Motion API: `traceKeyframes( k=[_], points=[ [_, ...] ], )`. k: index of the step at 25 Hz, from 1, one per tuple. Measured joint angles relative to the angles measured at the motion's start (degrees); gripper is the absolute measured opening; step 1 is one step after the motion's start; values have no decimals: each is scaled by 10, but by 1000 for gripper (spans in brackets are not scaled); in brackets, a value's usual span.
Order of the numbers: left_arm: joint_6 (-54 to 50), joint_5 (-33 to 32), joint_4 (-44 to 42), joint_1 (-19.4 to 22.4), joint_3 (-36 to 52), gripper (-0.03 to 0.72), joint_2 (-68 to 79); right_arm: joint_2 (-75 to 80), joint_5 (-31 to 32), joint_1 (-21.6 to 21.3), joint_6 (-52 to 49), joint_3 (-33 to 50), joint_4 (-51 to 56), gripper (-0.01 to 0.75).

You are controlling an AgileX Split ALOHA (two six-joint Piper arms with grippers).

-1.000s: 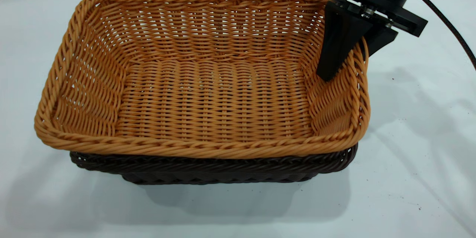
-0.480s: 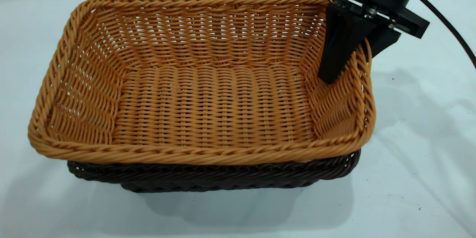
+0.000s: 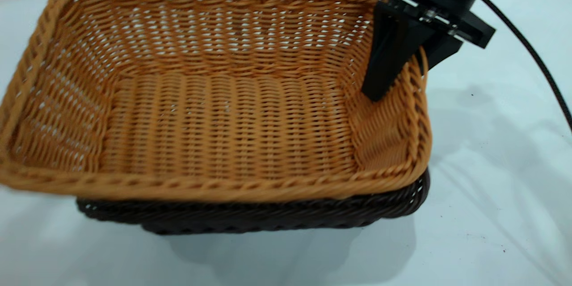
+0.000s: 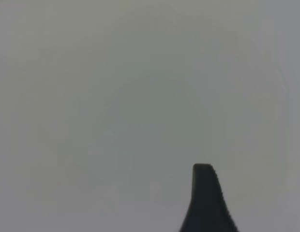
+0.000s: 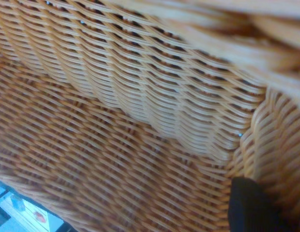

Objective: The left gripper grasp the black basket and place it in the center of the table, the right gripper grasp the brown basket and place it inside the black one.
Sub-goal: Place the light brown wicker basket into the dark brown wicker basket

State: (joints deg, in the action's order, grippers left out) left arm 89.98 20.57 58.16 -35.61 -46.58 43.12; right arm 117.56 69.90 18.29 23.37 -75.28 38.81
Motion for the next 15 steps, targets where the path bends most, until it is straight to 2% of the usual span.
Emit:
traceKeyframes(
  k=[3,10,15],
  points=[
    [0,-1,0,0,0,418,0,0,4,3,1,0,-5,157],
    [0,-1,-1,0,0,418,0,0,3,2,0,0,-38,309],
    [0,-1,-1,0,0,418,0,-1,1,2,0,0,-36,353]
  ],
)
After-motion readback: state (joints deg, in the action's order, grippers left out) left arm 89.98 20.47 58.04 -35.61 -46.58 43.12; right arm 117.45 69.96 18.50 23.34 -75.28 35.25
